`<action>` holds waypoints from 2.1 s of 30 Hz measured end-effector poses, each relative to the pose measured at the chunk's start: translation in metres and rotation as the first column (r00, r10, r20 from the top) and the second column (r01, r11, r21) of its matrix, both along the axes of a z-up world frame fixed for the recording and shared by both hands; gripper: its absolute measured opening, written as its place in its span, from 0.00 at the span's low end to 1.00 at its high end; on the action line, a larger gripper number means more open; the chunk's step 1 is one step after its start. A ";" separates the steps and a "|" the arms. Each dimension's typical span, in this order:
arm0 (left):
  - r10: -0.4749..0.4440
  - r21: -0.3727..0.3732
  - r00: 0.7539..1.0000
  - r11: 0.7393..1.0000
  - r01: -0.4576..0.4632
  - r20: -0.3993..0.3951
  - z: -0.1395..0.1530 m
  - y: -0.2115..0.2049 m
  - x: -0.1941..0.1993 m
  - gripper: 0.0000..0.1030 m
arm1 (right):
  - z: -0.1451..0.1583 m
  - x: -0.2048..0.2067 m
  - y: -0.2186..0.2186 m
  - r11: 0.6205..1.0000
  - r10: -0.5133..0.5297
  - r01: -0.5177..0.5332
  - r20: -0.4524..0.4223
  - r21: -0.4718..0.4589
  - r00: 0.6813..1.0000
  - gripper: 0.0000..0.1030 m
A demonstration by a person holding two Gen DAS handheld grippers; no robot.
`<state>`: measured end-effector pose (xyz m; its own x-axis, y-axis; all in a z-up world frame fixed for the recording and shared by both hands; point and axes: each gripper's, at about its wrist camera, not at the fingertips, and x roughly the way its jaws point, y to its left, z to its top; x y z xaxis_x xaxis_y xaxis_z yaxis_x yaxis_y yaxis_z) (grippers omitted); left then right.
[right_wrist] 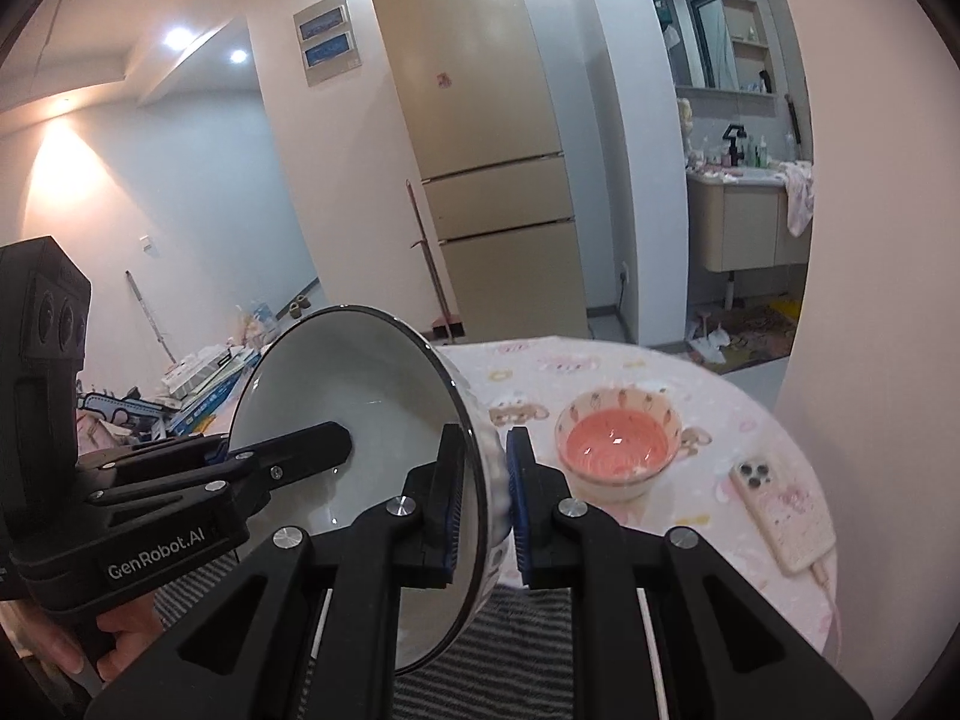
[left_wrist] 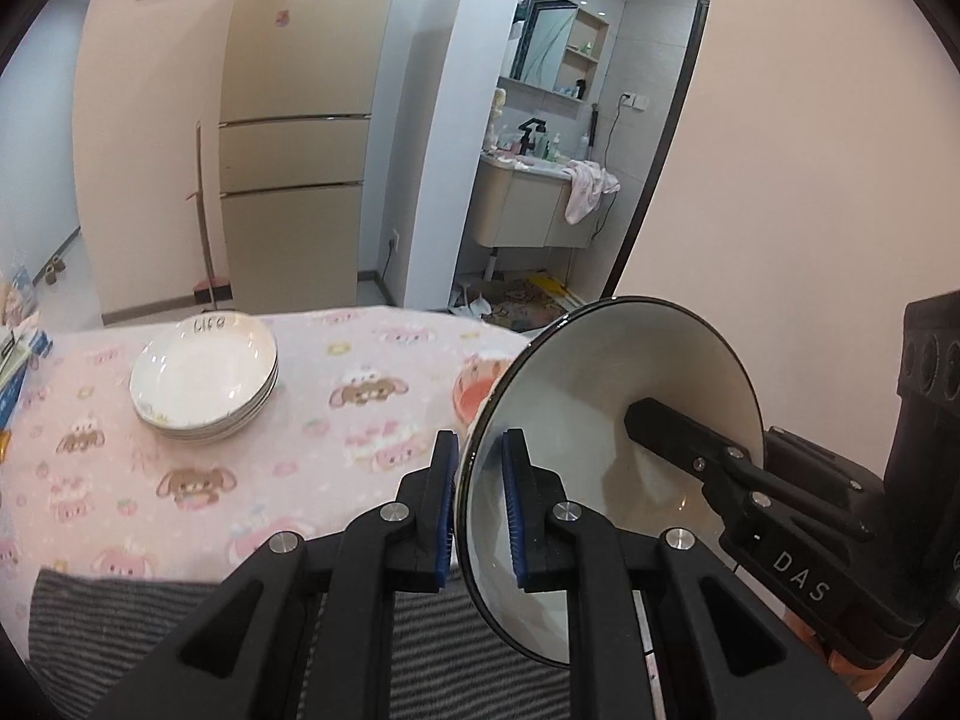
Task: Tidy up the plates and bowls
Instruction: 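Lift the white bowl with the right gripper toward the plate stack, then lower the white bowl into the nested pink bowls and open the right gripper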
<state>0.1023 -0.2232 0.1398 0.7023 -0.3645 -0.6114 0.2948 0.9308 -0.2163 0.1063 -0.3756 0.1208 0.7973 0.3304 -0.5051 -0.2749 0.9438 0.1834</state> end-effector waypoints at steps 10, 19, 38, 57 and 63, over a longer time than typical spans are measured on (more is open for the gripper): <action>-0.040 0.000 0.999 0.999 0.040 0.001 0.008 -0.011 0.064 0.15 | 0.013 0.056 -0.019 0.995 -0.051 0.052 -0.017 0.086 0.999 0.14; -0.084 -0.019 0.995 0.996 0.083 -0.049 -0.037 -0.033 0.123 0.16 | -0.019 0.092 -0.032 0.985 -0.140 0.140 -0.007 0.099 0.990 0.15; -0.134 0.077 0.988 0.987 0.140 -0.072 -0.145 -0.079 0.191 0.24 | -0.099 0.158 -0.054 0.962 -0.268 0.268 0.008 -0.055 0.963 0.16; -0.070 0.129 0.996 0.990 0.063 0.052 -0.168 -0.089 0.188 0.23 | -0.119 0.167 -0.047 0.921 -0.304 0.315 0.083 -0.230 0.949 0.14; -0.082 0.158 0.992 0.985 0.066 0.096 -0.171 -0.095 0.185 0.23 | -0.123 0.173 -0.049 0.902 -0.323 0.336 0.094 -0.270 0.942 0.12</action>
